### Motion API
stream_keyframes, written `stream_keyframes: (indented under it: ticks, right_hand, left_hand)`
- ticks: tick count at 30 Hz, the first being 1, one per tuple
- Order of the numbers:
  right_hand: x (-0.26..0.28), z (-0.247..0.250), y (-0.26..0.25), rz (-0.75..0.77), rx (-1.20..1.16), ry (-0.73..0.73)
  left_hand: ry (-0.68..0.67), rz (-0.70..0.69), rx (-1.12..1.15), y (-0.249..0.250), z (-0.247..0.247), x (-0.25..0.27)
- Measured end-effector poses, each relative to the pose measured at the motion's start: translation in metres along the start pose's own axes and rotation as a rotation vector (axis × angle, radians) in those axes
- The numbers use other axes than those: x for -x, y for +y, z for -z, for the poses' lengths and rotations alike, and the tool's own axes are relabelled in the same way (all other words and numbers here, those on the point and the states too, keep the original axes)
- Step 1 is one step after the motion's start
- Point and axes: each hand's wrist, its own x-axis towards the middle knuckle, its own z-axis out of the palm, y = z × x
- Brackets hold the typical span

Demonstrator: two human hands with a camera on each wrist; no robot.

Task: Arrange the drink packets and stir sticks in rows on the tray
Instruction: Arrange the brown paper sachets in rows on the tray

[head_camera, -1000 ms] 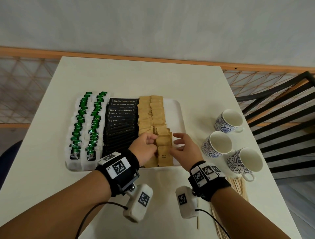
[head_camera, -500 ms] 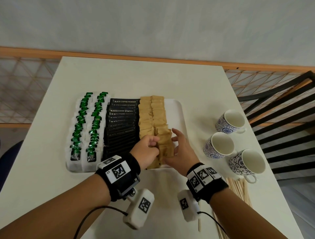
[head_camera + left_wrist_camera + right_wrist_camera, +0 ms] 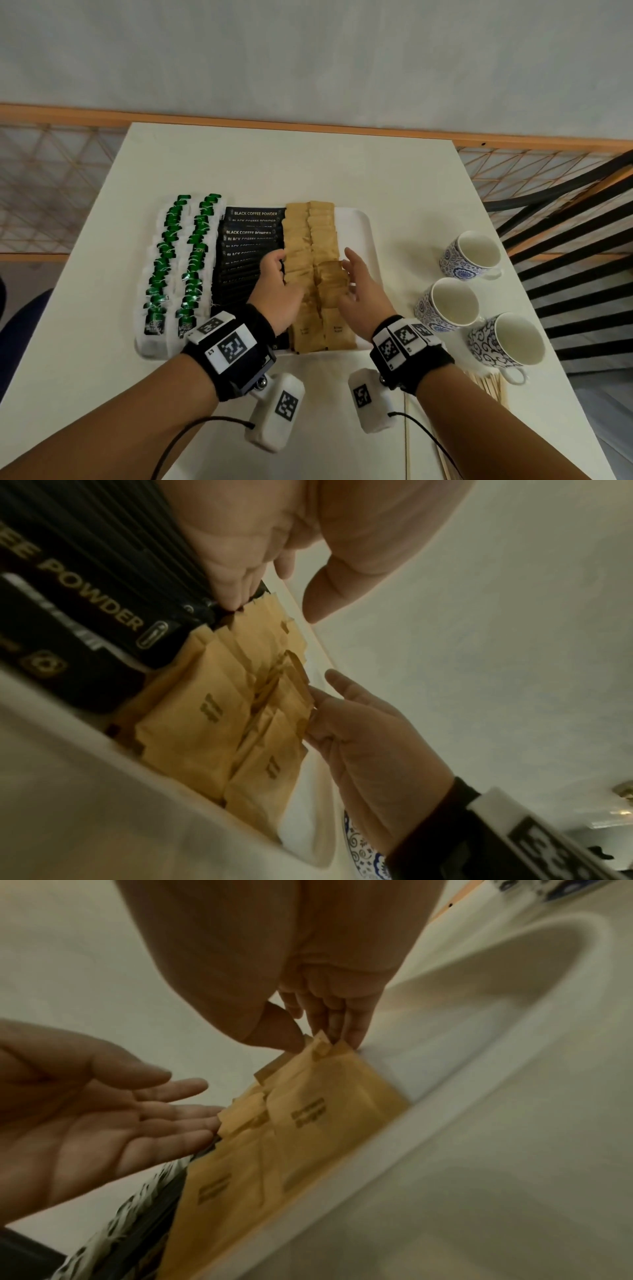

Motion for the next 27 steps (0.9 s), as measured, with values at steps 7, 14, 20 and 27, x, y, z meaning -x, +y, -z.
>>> stream_keyframes:
  ticks: [7, 14, 20, 27]
  right_hand:
    - [-0.002, -0.006, 0.0, 0.01, -0.054, 0.018]
    - [-0.03, -0.001, -0.005, -0.039, -0.084, 0.095]
    - [-0.049, 0.002, -0.014, -0.058, -0.074, 0.069]
    - [-0.063, 0.004, -0.019, -0.095, -0.074, 0.067]
  left_hand:
    - [-0.056, 0.021, 0.03, -0.01, -0.006, -0.003]
    - [-0.049, 0.004, 0.026, -0.005, -0.001, -0.008]
    - [-0.06, 0.014, 0.027, 0.005, 0.0, -0.011]
    - [-0.041, 0.024, -0.031, 0.009, -0.001, -0.007]
